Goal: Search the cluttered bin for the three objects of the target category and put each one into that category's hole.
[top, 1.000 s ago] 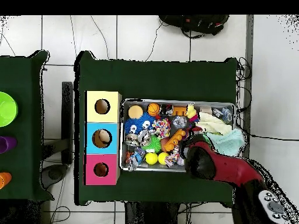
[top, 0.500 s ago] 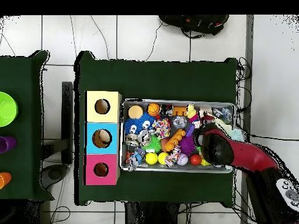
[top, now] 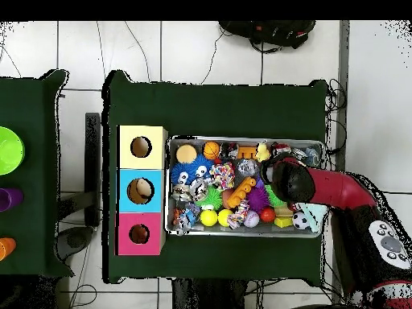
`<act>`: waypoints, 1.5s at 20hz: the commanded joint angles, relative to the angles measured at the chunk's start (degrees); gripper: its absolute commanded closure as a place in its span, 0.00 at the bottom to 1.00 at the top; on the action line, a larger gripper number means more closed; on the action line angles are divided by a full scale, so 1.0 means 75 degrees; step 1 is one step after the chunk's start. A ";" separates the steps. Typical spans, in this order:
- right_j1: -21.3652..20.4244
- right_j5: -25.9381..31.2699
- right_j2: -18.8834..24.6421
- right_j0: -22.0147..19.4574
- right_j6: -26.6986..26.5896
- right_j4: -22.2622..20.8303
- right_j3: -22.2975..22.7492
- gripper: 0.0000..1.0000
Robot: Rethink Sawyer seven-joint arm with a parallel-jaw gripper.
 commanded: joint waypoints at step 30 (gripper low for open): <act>-0.0574 0.0070 0.1342 0.0543 -0.0781 0.0569 0.0608 0.00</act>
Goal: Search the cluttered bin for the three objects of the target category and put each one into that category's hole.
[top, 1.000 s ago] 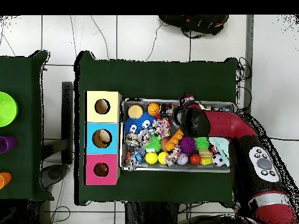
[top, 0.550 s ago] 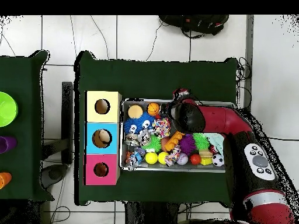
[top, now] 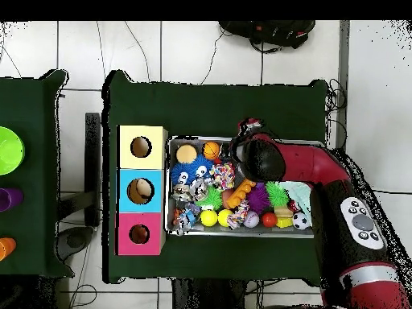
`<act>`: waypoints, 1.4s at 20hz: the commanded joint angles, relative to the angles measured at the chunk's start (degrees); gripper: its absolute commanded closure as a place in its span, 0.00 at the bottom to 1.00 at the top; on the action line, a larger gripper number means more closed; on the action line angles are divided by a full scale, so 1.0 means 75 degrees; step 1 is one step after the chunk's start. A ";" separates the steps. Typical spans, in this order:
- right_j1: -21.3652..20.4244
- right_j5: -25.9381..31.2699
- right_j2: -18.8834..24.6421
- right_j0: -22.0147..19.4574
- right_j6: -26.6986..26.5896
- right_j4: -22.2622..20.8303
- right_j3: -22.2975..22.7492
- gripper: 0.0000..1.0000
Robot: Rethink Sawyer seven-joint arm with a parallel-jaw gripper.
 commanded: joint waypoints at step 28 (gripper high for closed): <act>-0.0500 -0.1402 0.0013 0.0184 -0.0359 -0.0426 0.2854 0.00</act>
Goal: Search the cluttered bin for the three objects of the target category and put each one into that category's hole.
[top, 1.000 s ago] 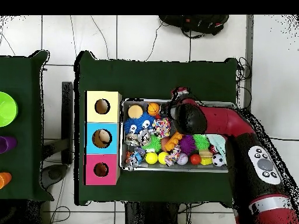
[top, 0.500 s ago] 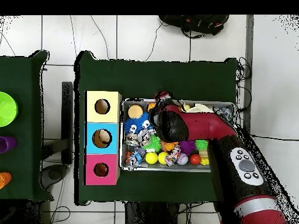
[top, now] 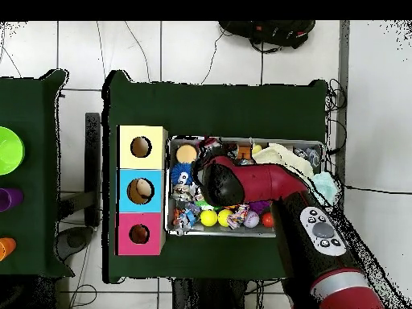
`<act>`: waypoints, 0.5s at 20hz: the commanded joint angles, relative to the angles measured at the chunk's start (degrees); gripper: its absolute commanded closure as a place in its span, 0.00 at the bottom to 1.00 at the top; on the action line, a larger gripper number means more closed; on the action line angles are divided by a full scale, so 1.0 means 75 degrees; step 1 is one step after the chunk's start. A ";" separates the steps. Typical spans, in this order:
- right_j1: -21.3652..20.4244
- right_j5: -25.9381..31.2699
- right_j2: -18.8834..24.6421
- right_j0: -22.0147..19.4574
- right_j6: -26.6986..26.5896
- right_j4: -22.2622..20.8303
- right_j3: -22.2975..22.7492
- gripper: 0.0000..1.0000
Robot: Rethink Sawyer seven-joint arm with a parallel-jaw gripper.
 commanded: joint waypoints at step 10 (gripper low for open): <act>-0.0197 0.0462 0.0683 -0.1506 -0.0893 -0.0143 0.1479 0.00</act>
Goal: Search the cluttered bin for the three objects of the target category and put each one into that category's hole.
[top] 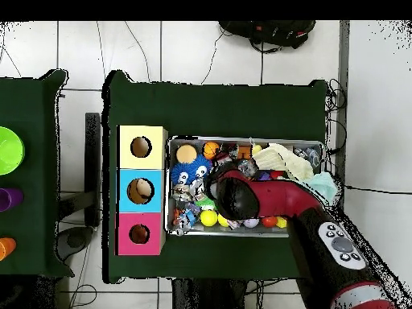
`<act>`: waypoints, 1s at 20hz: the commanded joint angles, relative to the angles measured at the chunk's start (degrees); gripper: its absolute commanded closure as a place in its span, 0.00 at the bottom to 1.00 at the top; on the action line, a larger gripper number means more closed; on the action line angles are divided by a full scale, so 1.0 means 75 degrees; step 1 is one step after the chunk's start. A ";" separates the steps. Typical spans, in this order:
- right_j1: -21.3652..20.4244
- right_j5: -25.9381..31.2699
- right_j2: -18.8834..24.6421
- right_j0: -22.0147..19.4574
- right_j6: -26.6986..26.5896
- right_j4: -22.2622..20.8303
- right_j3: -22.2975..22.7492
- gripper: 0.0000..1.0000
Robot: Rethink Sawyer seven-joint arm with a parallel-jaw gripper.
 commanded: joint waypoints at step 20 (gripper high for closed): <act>0.0475 0.0787 0.0627 -0.0864 -0.0896 -0.0077 -0.0946 0.00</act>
